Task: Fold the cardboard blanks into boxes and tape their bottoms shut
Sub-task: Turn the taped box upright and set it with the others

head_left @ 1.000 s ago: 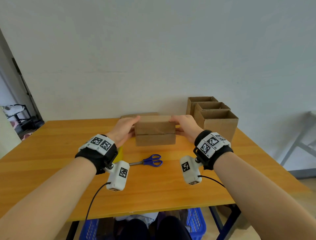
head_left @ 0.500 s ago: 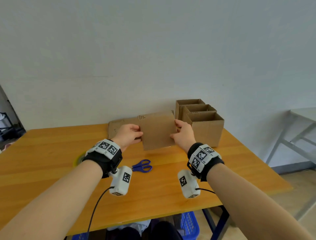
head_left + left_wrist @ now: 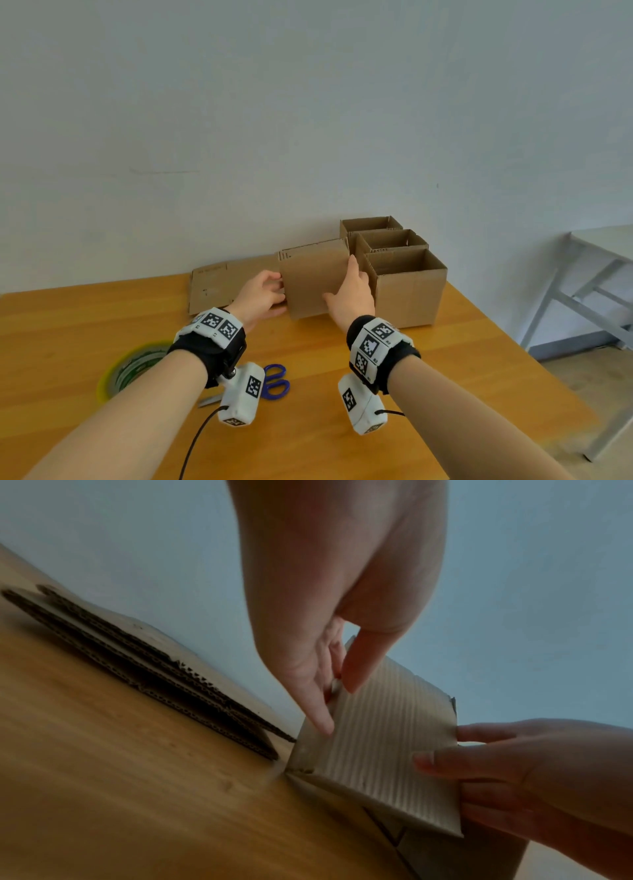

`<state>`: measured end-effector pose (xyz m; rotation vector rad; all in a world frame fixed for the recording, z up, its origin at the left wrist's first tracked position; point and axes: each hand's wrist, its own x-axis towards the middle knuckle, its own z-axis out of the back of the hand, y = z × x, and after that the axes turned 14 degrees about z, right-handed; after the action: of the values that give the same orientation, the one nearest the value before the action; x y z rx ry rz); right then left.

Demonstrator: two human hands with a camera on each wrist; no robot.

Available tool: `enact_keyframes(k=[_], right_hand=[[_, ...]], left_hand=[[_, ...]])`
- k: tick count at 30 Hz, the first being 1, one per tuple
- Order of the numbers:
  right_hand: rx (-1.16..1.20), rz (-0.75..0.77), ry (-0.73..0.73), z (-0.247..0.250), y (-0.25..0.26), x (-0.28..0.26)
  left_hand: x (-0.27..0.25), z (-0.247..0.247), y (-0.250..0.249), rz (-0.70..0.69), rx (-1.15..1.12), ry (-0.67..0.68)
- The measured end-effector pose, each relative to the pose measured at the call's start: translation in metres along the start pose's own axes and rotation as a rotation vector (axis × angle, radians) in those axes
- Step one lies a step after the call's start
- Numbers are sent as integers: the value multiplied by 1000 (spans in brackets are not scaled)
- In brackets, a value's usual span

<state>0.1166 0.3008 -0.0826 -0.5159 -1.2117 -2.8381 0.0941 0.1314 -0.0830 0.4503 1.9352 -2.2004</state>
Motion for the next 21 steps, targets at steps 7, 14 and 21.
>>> enact_keyframes(k=[7,14,21], right_hand=[[34,-105,55,-12,-6,25],[126,-130,129,-27,-9,58],[197,-183,84,-36,-15,76]], left_hand=[[30,-3,-5,7,-12,34],[50,1,-12,25,150,-17],[65,4,-21,55,200,-77]])
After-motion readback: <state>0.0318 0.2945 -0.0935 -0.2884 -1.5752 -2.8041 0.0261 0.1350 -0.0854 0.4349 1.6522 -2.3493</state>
